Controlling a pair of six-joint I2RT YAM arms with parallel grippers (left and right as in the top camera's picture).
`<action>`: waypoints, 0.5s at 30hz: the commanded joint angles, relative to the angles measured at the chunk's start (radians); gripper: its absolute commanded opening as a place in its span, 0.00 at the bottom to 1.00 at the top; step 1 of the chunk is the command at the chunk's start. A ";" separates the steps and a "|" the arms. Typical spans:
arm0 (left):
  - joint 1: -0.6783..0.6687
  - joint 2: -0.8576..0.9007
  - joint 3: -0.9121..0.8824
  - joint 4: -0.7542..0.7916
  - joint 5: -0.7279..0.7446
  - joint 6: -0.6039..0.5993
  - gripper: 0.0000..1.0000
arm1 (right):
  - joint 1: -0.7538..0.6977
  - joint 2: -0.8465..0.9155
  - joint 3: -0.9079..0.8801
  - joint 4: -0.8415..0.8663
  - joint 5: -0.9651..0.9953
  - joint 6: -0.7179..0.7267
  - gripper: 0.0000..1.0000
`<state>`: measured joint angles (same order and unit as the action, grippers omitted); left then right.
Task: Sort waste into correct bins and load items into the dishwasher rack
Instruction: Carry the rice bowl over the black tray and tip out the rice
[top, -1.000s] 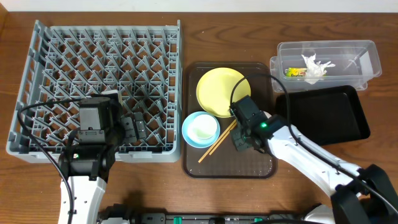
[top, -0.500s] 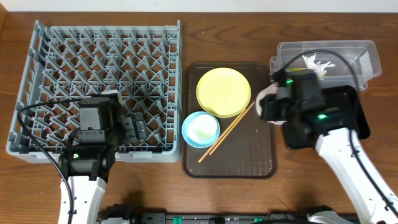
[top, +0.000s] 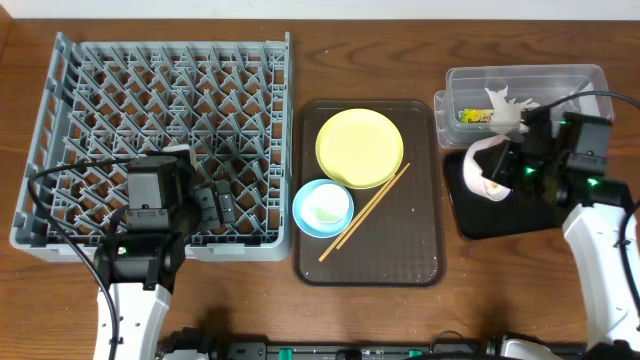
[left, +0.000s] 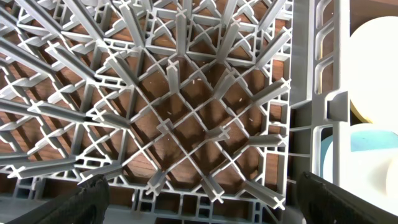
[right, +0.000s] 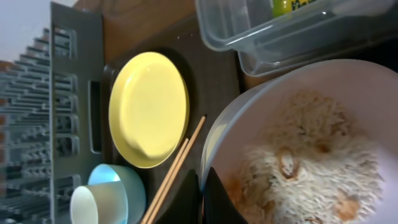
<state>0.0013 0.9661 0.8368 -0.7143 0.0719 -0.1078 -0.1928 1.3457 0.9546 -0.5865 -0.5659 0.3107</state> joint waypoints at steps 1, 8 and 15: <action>-0.005 0.000 0.024 -0.002 0.002 -0.006 0.97 | -0.060 0.047 0.010 -0.001 -0.137 -0.006 0.01; -0.005 0.000 0.025 -0.002 0.002 -0.006 0.97 | -0.150 0.156 0.010 0.000 -0.342 -0.056 0.01; -0.005 0.000 0.024 -0.003 0.002 -0.006 0.96 | -0.224 0.268 0.010 0.004 -0.514 -0.110 0.01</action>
<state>0.0013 0.9661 0.8368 -0.7143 0.0719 -0.1078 -0.3805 1.5833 0.9546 -0.5850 -0.9340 0.2459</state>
